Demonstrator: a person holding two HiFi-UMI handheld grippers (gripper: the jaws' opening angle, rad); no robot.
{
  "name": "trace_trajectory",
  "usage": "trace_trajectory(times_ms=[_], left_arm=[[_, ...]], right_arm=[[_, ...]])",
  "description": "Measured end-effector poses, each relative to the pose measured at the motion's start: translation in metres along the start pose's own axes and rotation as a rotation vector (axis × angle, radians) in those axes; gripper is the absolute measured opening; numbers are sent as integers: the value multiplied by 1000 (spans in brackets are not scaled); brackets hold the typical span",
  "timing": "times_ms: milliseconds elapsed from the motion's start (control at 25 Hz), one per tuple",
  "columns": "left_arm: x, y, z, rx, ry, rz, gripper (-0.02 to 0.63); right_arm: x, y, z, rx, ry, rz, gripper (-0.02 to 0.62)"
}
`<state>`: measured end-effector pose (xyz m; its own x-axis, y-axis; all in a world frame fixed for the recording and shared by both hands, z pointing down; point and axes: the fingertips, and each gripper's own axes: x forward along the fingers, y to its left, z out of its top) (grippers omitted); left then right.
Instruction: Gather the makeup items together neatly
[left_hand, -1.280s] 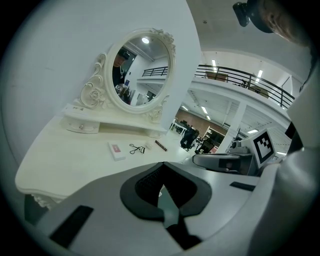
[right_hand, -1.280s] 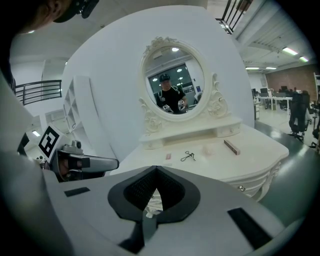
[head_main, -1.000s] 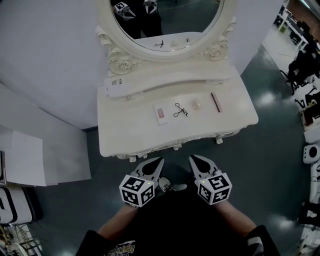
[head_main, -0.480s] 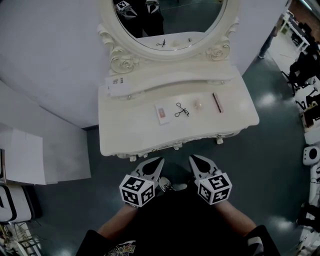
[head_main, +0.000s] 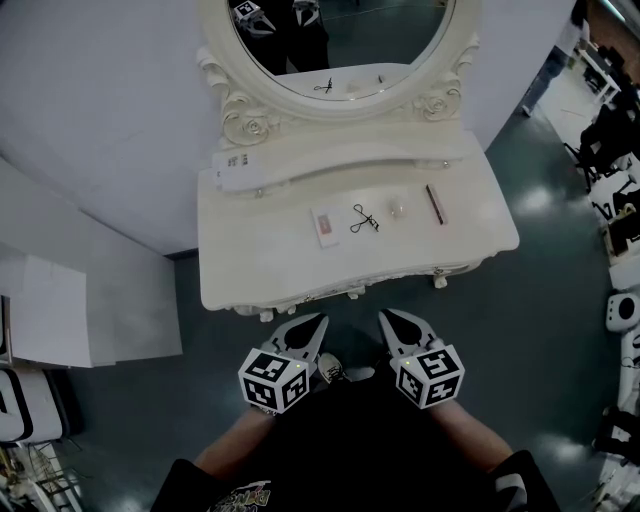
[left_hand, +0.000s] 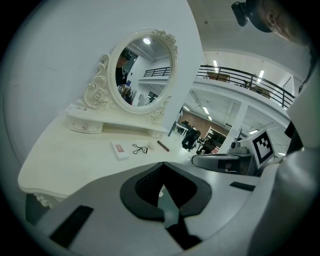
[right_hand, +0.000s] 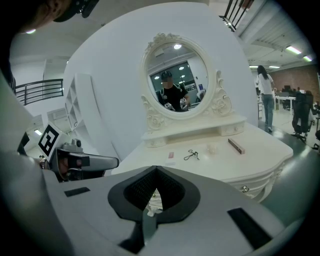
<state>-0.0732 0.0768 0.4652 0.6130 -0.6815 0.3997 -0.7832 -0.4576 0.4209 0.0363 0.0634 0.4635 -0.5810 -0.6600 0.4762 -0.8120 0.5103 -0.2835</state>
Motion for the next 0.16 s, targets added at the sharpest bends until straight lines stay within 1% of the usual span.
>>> trace_trajectory(times_ms=[160], left_arm=[[-2,0,-1,2,3,-2,8]], right_arm=[[0,1,-1,5,2,-1,29]])
